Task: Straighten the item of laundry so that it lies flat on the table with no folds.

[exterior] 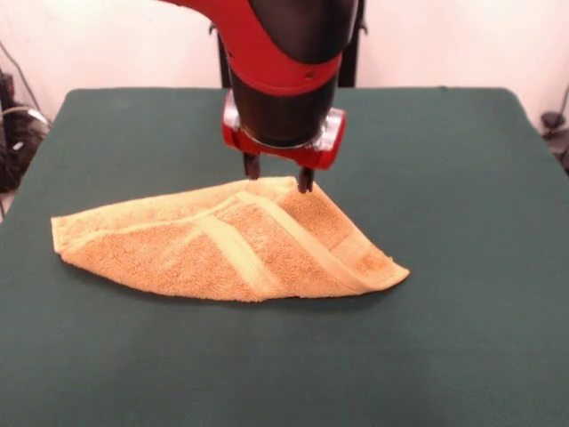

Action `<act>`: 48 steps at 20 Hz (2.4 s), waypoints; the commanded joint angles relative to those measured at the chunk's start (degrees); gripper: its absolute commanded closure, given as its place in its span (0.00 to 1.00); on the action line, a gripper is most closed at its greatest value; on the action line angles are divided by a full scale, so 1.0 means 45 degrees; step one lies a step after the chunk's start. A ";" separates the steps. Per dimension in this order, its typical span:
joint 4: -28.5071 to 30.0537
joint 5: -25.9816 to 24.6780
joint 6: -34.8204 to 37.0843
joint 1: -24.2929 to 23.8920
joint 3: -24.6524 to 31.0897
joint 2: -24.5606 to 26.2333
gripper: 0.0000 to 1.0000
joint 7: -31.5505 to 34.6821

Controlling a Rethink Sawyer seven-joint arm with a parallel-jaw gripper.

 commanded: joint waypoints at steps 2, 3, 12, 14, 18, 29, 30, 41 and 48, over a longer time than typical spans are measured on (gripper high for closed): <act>-0.0832 -0.0251 -0.0884 0.0811 0.0138 0.2096 0.00 0.4098; -0.0908 -0.0175 -0.0914 0.0856 0.0131 0.2210 0.00 0.4189; -0.1974 0.0148 -0.0677 0.1021 0.0168 0.3246 0.00 0.4430; -0.2249 0.0076 -0.0124 0.1063 0.0075 0.3382 0.00 0.4228; -0.2960 -0.0538 0.1090 0.1316 -0.0707 0.3789 0.00 0.3846; -0.5882 -0.1169 0.3481 0.1394 -0.2253 0.5510 0.00 0.2324; -0.6354 -0.1366 0.3822 0.1374 -0.2526 0.5723 0.00 0.2054; -0.8293 -0.2814 0.3885 0.1169 -0.4157 0.6363 0.00 0.0559; -0.8572 -0.3642 0.2804 0.1193 -0.4703 0.6363 0.00 -0.0092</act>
